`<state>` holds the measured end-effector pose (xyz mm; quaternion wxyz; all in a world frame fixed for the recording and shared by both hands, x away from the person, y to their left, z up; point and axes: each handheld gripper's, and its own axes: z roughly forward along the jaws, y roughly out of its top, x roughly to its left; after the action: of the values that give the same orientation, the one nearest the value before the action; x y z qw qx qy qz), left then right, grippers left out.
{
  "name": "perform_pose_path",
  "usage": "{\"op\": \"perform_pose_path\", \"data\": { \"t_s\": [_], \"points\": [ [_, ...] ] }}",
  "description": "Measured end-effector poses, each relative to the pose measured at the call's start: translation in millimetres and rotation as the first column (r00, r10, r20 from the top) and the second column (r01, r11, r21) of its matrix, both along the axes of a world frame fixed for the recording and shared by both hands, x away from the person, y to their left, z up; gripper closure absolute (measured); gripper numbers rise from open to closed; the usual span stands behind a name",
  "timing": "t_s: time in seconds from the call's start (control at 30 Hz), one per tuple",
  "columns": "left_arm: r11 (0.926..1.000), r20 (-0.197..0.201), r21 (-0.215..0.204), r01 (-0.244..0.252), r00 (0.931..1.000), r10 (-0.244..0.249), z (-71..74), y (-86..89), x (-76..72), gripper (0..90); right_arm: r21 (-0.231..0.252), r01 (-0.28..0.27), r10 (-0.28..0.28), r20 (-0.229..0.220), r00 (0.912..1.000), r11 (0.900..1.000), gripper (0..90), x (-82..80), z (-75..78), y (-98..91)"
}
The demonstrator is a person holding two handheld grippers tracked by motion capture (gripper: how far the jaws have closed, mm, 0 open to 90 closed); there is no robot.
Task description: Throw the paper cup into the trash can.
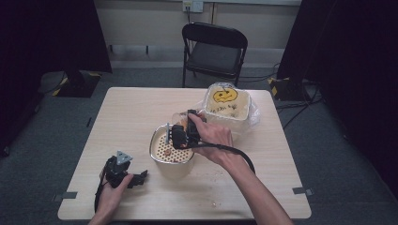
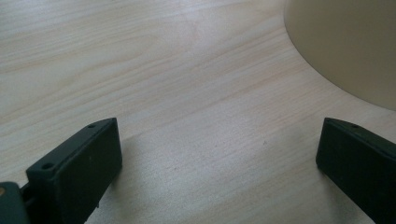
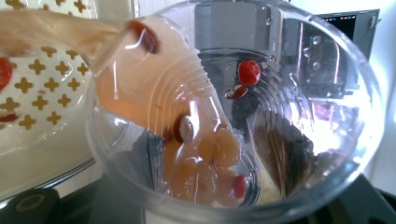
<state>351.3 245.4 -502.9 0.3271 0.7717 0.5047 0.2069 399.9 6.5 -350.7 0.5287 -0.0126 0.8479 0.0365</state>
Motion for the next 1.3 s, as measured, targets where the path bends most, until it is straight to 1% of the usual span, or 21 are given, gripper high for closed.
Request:
{"op": "perform_pose_path", "data": {
  "t_s": [0.03, 0.13, 0.2, 0.3, 0.43, 0.47, 0.53, 0.63, 0.7, 0.73, 0.8, 0.83, 0.87, 1.07, 1.1, 1.13, 1.17, 1.2, 1.23, 1.27, 1.3],
  "points": [
    [1.0000, 0.000, 0.000, 0.000, 1.0000, 0.000, 0.0, 0.0, 0.0, 0.0, -0.012, 0.000, 0.000, 0.010, 1.0000, 0.9999, 48.6, -0.3, -1.6, 0.8],
    [1.0000, 0.000, 0.000, 0.000, 1.0000, 0.000, 0.0, 0.0, 0.0, 0.0, -0.071, -0.006, 0.010, 0.052, 0.9986, 0.9975, 48.7, -0.5, -3.8, 3.3],
    [1.0000, 0.000, 0.000, 0.000, 1.0000, 0.000, 0.0, 0.0, 0.0, 0.0, -0.094, -0.006, 0.012, 0.070, 0.9975, 0.9956, 48.7, -1.1, -4.7, 5.1],
    [1.0000, 0.000, 0.000, 0.000, 1.0000, 0.000, 0.0, 0.0, 0.0, 0.0, -0.140, -0.009, 0.024, 0.106, 0.9941, 0.9901, 48.8, -1.4, -5.7, 7.1],
    [1.0000, 0.000, 0.000, 0.000, 1.0000, 0.000, 0.0, 0.0, 0.0, 0.0, -0.186, -0.015, 0.043, 0.145, 0.9885, 0.9825, 48.9, -2.3, -6.2, 8.6],
    [1.0000, 0.000, 0.000, 0.000, 1.0000, 0.000, 0.0, 0.0, 0.0, 0.0, -0.189, -0.017, 0.045, 0.148, 0.9879, 0.9818, 48.9, -2.5, -6.6, 8.7],
    [1.0000, 0.000, 0.000, 0.000, 1.0000, 0.000, 0.0, 0.0, 0.0, 0.0, -0.218, -0.019, 0.055, 0.164, 0.9848, 0.9759, 48.9, -2.9, -7.6, 9.2],
    [1.0000, 0.000, 0.000, 0.000, 1.0000, 0.000, 0.0, 0.0, 0.0, 0.0, -0.237, -0.018, 0.063, 0.182, 0.9813, 0.9713, 49.0, -3.8, -9.7, 9.7],
    [1.0000, 0.000, 0.000, 0.000, 1.0000, 0.000, 0.0, 0.0, 0.0, 0.0, -0.257, -0.021, 0.075, 0.201, 0.9768, 0.9663, 49.0, -4.5, -11.1, 10.2],
    [1.0000, 0.000, 0.000, 0.000, 1.0000, 0.000, 0.0, 0.0, 0.0, 0.0, -0.258, -0.018, 0.075, 0.215, 0.9737, 0.9659, 49.0, -5.6, -11.9, 10.3],
    [1.0000, 0.000, 0.000, 0.000, 1.0000, 0.000, 0.0, 0.0, 0.0, 0.0, -0.293, -0.024, 0.097, 0.240, 0.9660, 0.9559, 49.0, -6.9, -13.2, 11.1],
    [1.0000, 0.000, 0.000, 0.000, 1.0000, 0.000, 0.0, 0.0, 0.0, 0.0, -0.304, -0.025, 0.107, 0.257, 0.9605, 0.9525, 49.1, -7.7, -14.0, 11.6],
    [1.0000, 0.000, 0.000, 0.000, 1.0000, 0.000, 0.0, 0.0, 0.0, 0.0, -0.322, -0.028, 0.122, 0.275, 0.9535, 0.9463, 49.1, -8.3, -15.3, 11.8],
    [1.0000, 0.000, 0.000, 0.000, 1.0000, 0.000, 0.0, 0.0, 0.0, 0.0, -0.418, -0.007, 0.163, 0.340, 0.9263, 0.9085, 49.2, -11.9, -22.7, 14.0],
    [1.0000, 0.000, 0.000, 0.000, 1.0000, 0.000, 0.0, 0.0, 0.0, 0.0, -0.446, -0.003, 0.176, 0.347, 0.9212, 0.8950, 49.2, -12.2, -24.1, 14.2],
    [1.0000, 0.000, 0.000, 0.000, 1.0000, 0.000, 0.0, 0.0, 0.0, 0.0, -0.479, -0.013, 0.209, 0.358, 0.9099, 0.8780, 49.2, -11.1, -26.1, 14.3],
    [1.0000, 0.000, 0.000, 0.000, 1.0000, 0.000, 0.0, 0.0, 0.0, 0.0, -0.500, -0.002, 0.218, 0.373, 0.9021, 0.8660, 49.3, -11.4, -27.4, 14.1],
    [1.0000, 0.000, 0.000, 0.000, 1.0000, 0.000, 0.0, 0.0, 0.0, 0.0, -0.515, 0.008, 0.226, 0.390, 0.8926, 0.8574, 49.3, -11.7, -29.6, 13.6],
    [1.0000, 0.000, 0.000, 0.000, 1.0000, 0.000, 0.0, 0.0, 0.0, 0.0, -0.528, 0.006, 0.236, 0.390, 0.8900, 0.8490, 49.3, -11.6, -30.6, 13.7],
    [1.0000, 0.000, 0.000, 0.000, 1.0000, 0.000, 0.0, 0.0, 0.0, 0.0, -0.528, 0.019, 0.230, 0.402, 0.8865, 0.8488, 49.4, -12.3, -33.1, 12.7],
    [1.0000, 0.000, 0.000, 0.000, 1.0000, 0.000, 0.0, 0.0, 0.0, 0.0, -0.529, 0.017, 0.237, 0.407, 0.8821, 0.8485, 49.4, -11.8, -33.9, 12.5]
  ]
}}
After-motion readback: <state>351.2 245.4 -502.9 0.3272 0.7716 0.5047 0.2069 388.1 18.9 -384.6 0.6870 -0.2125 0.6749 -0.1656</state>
